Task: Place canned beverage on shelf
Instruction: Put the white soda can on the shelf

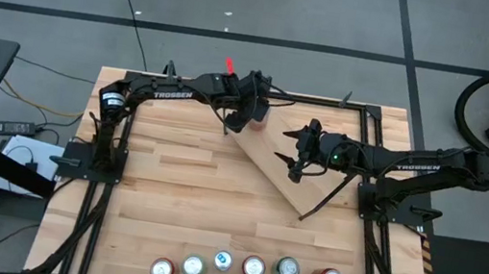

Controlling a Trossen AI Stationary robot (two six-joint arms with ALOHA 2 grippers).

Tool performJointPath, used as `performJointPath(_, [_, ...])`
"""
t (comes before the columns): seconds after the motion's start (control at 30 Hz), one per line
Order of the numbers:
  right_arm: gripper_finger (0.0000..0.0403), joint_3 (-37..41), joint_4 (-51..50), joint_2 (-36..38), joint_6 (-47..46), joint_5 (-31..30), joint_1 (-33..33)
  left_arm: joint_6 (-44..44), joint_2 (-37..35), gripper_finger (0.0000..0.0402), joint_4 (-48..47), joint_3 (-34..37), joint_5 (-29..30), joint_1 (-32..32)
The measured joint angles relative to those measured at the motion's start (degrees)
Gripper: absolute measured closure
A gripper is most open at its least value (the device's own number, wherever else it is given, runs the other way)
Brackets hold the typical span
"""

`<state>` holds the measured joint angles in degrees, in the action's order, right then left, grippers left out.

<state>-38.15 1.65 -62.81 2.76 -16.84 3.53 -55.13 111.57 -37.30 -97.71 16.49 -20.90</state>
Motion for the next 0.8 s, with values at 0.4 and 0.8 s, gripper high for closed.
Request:
performJointPath(0.4, [0.008,0.0,0.0,0.0,0.0,0.0,0.0,0.6,0.0,0.0017,2.3,-0.1,0.1,-0.1])
performJointPath(0.8, [0.008,0.0,0.0,0.0,0.2,-1.6,0.0,2.0,0.0,0.0017,4.6,-0.1,-0.1,-0.2])
